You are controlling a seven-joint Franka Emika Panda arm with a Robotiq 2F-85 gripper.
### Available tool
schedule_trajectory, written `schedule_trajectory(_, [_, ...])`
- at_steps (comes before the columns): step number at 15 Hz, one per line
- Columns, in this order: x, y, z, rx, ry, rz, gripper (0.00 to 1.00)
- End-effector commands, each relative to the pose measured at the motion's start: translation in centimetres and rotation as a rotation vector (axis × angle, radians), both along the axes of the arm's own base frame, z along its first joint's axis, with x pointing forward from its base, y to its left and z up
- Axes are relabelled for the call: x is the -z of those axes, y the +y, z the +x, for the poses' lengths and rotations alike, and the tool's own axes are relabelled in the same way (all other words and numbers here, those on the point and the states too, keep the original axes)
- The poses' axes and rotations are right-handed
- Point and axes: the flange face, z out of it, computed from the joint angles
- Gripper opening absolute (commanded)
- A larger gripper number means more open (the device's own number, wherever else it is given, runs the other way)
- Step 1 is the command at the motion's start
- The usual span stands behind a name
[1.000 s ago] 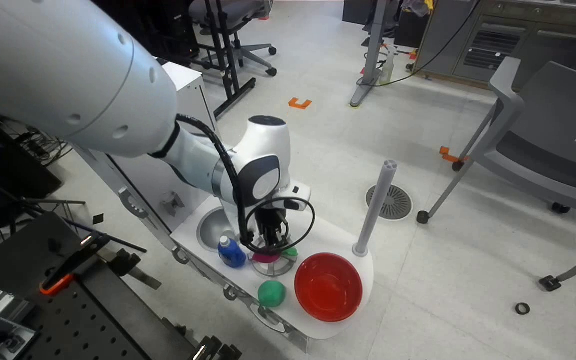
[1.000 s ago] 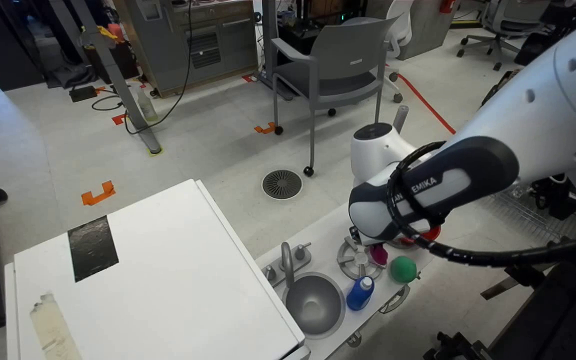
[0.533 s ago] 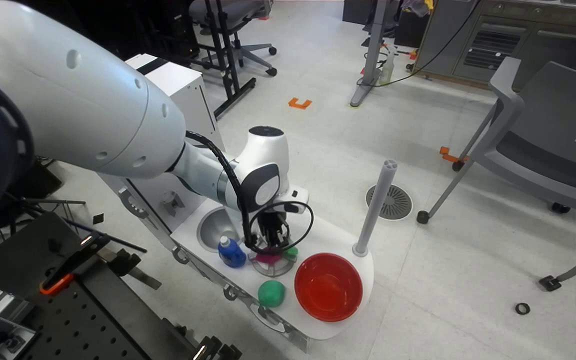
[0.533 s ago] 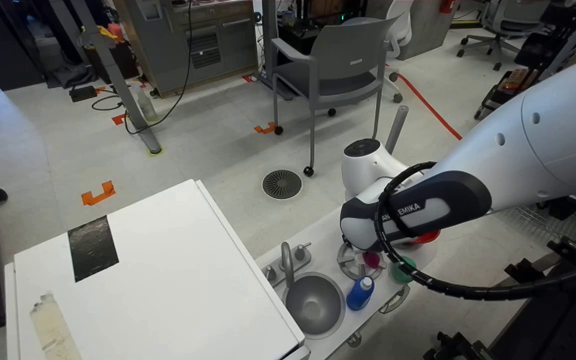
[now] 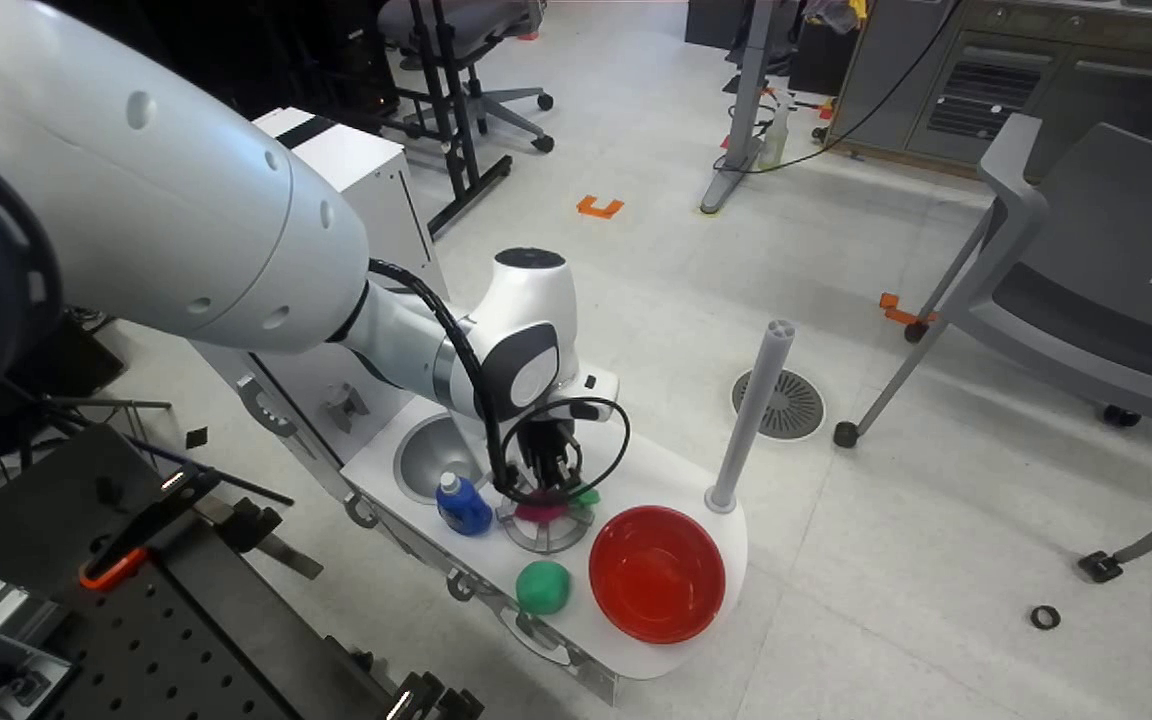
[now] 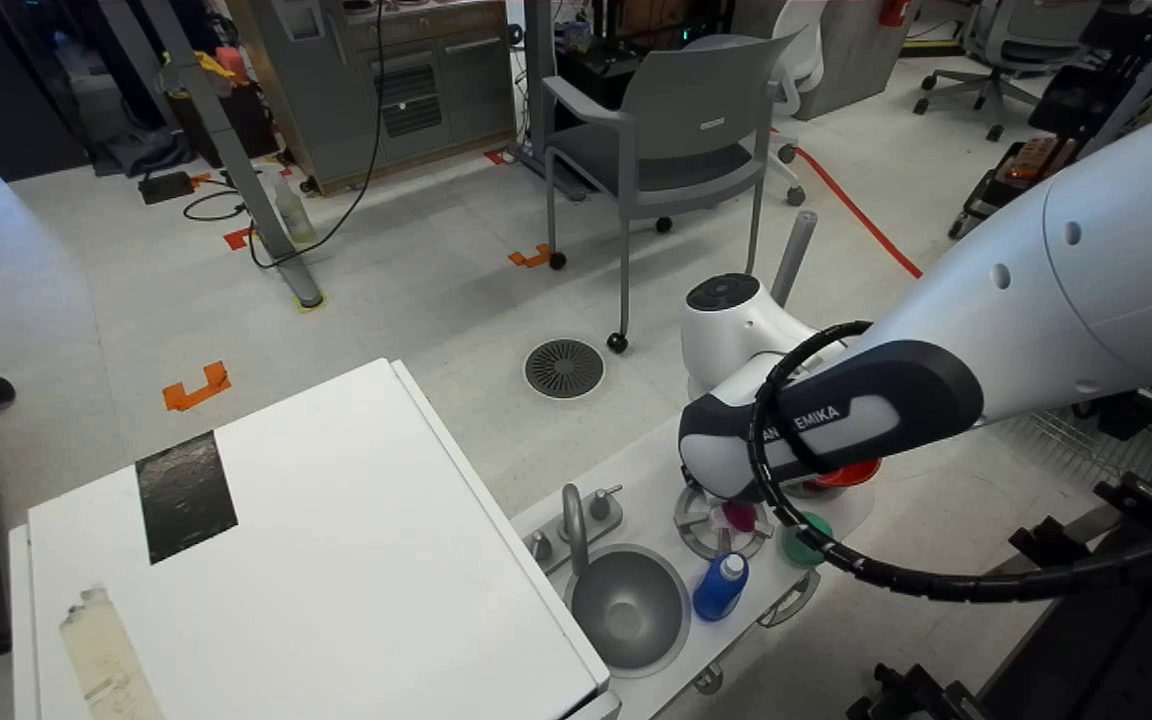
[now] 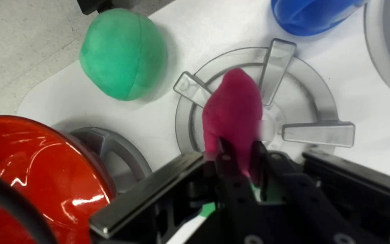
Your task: Remove the tulip from the red bowl.
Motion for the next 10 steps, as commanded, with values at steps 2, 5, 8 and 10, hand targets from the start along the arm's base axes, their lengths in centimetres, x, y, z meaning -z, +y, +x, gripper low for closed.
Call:
schedule_trajectory(2, [-0.3, -0.8, 0.3, -0.018, -0.009, -0.029, 0.52])
schedule_trajectory(5, [-0.6, -0.7, 0.7, -0.016, -0.016, -0.019, 0.73])
schedule_trajectory(8, [-0.7, 0.0, 1.0, -0.011, -0.014, 0.021, 0.96])
schedule_trajectory(10, [-0.9, 0.3, 1.1, -0.01, -0.01, 0.045, 1.0])
